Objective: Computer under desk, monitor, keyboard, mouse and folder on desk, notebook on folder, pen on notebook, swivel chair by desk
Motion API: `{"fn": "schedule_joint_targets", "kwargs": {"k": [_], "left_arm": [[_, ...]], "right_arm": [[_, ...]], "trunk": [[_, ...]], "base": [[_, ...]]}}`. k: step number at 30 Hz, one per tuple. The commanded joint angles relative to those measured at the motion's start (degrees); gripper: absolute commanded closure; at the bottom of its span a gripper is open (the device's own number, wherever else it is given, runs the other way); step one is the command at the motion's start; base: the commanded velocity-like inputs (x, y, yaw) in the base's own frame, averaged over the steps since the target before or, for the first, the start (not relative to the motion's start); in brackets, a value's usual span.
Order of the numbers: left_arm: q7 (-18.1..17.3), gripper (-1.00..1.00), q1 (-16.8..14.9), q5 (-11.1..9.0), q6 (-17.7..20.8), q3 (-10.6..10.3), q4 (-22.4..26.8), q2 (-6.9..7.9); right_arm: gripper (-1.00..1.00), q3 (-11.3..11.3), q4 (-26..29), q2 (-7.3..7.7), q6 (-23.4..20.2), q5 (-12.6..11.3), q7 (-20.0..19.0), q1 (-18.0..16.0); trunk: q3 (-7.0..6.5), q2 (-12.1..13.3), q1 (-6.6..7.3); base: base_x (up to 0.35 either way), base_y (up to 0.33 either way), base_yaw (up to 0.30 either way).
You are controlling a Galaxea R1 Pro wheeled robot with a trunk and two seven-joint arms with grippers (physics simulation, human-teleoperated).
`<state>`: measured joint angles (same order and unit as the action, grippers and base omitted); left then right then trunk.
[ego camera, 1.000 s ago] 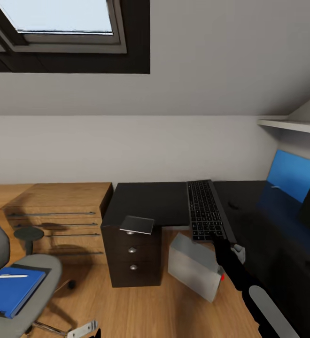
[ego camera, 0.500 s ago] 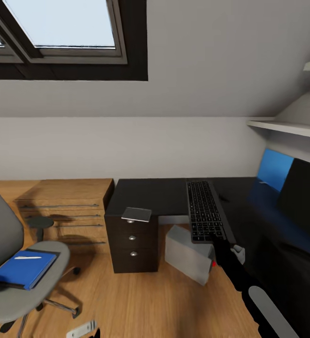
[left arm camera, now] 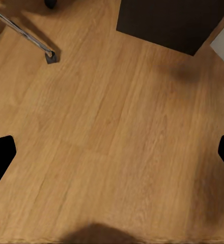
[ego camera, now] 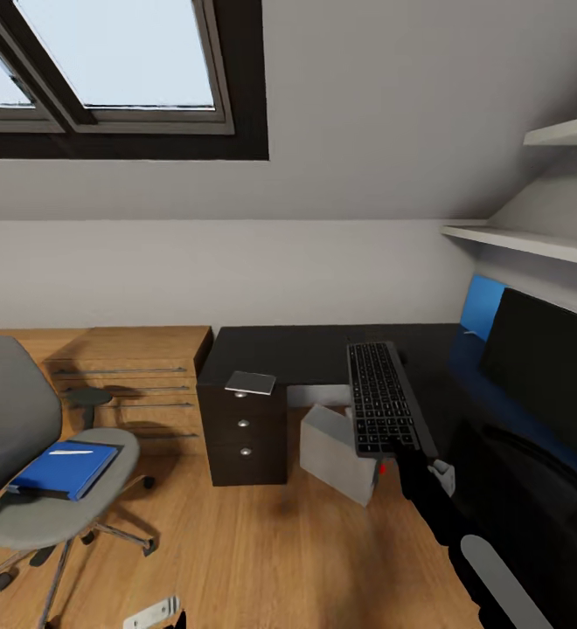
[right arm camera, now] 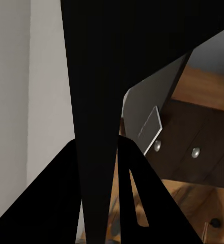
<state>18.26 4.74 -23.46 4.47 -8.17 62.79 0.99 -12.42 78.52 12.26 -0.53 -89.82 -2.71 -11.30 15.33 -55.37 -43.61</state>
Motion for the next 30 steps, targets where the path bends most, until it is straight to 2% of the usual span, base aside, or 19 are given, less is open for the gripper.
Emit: {"fn": "schedule_joint_targets", "kwargs": {"k": [1,16,19,26,30], "left_arm": [[0.5,-1.00,0.0,-0.4,0.2,-0.2,0.2,0.07],[0.5,-1.00,0.0,-0.4,0.2,-0.1,0.1,0.07],[0.5,-1.00,0.0,-0.4,0.1,-0.1,0.2,0.07],[0.7,-1.00,0.0,-0.3,-0.3,-0.2,0.2,0.07],[0.7,-1.00,0.0,-0.3,-0.3,1.2,0.1,0.08]], "right_arm": [[1.00,-0.1,-0.1,0.04,0.0,-0.7,-0.4,0.0],[1.00,-0.1,-0.4,0.04,-0.1,-0.6,-1.0,0.0],[1.00,-0.1,-0.9,0.04,-0.1,-0.6,-1.0,0.0],[1.00,-0.1,-0.9,-0.04,-0.1,-0.7,-1.0,0.0],[1.00,-0.2,-0.9,-0.05,-0.2,-0.7,-1.0,0.0]], "trunk": [[-0.12,0.4,0.25],[-2.82,6.4,3.55],[-2.82,6.4,3.55],[-2.82,6.4,3.55],[-2.82,6.4,3.55]], "base": [[-0.343,-0.094,0.000],[-0.343,-0.094,0.000],[-0.266,-0.050,0.000],[-0.034,-0.005,0.000],[-0.118,-0.227,0.000]]}}
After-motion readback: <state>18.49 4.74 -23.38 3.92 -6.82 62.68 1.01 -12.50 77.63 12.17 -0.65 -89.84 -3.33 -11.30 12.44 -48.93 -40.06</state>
